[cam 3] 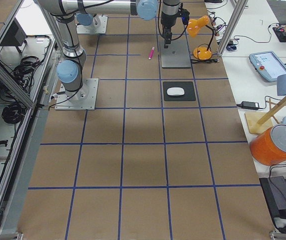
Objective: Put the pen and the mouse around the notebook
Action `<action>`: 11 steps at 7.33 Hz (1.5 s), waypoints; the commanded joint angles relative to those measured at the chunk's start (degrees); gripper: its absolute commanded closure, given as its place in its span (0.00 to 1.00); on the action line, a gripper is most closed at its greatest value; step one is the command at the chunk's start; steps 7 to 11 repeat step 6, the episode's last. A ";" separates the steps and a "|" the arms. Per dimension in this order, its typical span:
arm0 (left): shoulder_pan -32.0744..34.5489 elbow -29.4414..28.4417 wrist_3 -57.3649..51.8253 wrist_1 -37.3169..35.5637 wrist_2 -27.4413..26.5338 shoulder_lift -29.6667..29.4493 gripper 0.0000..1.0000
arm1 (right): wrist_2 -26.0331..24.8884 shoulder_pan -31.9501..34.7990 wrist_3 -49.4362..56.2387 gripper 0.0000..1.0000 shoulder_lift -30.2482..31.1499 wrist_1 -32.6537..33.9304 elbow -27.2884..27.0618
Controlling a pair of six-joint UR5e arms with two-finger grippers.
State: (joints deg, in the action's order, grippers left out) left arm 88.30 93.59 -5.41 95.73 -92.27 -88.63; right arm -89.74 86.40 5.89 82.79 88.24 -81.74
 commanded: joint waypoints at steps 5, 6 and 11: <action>0.20 0.01 2.51 -0.63 1.66 -0.66 0.00 | 0.00 0.00 0.17 0.00 0.00 0.00 0.00; 0.20 0.01 2.51 -0.63 1.66 -0.66 0.00 | 0.00 -0.09 0.26 0.00 0.00 0.09 0.00; 0.20 0.01 2.51 -0.63 1.66 -0.66 0.00 | 0.00 -0.09 0.26 0.00 0.00 0.09 0.00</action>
